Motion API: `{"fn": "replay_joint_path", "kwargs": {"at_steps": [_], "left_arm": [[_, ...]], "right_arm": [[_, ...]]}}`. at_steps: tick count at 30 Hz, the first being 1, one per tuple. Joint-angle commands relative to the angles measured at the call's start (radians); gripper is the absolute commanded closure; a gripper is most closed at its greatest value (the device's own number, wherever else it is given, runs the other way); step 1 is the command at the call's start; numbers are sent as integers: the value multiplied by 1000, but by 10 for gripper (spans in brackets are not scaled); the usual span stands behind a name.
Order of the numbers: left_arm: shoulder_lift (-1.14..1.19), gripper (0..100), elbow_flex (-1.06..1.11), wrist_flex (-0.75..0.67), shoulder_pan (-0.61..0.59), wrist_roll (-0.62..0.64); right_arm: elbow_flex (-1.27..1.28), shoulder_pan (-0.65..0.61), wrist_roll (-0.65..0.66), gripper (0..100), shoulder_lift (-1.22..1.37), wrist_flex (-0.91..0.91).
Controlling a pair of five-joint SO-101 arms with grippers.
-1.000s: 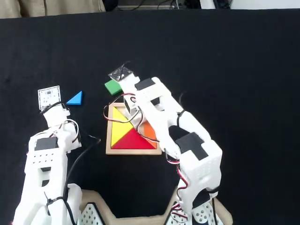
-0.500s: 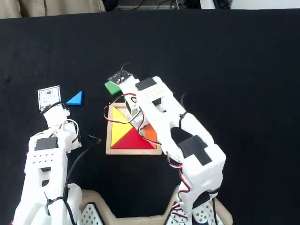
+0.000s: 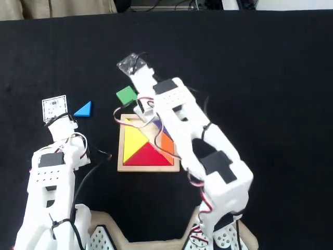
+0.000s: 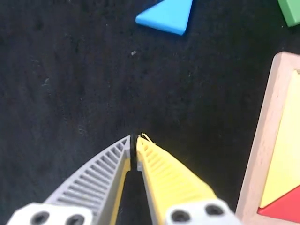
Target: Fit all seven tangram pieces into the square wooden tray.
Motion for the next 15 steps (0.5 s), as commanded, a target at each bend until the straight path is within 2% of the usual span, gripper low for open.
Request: {"fn": "replay_joint_path", "kwargs": {"at_steps": [1, 4, 8, 15], "left_arm": [[-26, 970, 1, -14, 12, 9], [-26, 970, -1, -14, 12, 9], [-26, 970, 2, -40, 8, 9], [-26, 970, 2, -44, 7, 9]], "right_arm": [[-173, 40, 14, 923, 85, 55], [-289, 28, 129, 825, 163, 181], [-417, -5, 336, 835, 232, 292], [-598, -14, 437, 835, 306, 404]]}}
